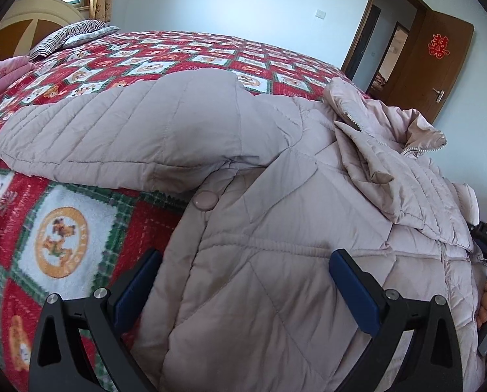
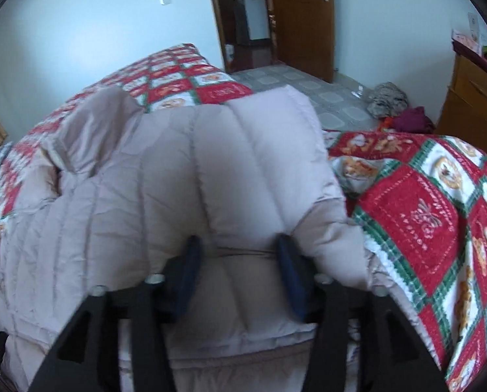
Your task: Fold large clothes
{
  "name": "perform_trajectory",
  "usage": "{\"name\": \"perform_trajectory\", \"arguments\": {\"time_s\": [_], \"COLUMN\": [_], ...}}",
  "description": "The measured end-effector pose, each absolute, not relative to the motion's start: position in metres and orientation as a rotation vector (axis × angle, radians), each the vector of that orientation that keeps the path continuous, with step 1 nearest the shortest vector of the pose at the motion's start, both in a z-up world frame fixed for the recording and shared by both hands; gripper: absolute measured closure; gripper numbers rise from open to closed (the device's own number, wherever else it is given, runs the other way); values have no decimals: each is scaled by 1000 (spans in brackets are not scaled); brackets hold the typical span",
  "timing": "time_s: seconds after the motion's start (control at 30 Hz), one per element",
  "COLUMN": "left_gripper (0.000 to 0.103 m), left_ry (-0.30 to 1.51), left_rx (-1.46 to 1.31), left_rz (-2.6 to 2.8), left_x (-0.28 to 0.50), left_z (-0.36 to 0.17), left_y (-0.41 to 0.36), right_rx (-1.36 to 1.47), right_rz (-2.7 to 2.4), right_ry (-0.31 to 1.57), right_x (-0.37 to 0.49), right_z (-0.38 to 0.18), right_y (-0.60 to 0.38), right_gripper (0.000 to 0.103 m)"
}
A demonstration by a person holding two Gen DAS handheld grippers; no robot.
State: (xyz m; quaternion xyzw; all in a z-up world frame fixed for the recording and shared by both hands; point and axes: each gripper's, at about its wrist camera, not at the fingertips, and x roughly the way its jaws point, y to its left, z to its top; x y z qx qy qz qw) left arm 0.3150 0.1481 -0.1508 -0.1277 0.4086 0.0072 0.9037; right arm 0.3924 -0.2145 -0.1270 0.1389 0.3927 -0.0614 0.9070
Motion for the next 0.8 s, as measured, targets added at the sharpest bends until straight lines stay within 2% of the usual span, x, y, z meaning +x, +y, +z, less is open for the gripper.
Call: {"name": "perform_trajectory", "arguments": {"time_s": [0.03,0.1,0.23,0.33,0.5,0.73,0.77,0.8], "left_gripper": [1,1,1,1,1,2,15,36], "left_ry": [851,798,608,568,638,677,698,724], "left_rx": [-265,-273,-284,-334,-550,-637,-680,-737], "left_rz": [24,44,232,437,615,693,675,653], "left_x": [312,300,281,289,319,348,350,353], "left_z": [-146,-126,-79,-66,-95,-134,-143,-154], "left_y": [152,167,230,294,376,393,396,399], "right_rx": [295,313,357,387,367,367,367,367], "right_rz": [-114,-105,-109,-108,-116,-114,-115,-115], "right_ry": [796,750,677,672,685,695,696,697], "right_x": [391,383,375,380,383,385,384,384], "right_z": [-126,-123,-117,-119,-120,-123,-124,-124], "right_y": [-212,-214,-224,-229,-227,-230,-230,-230], "right_gripper": [26,22,21,21,21,21,21,21]}}
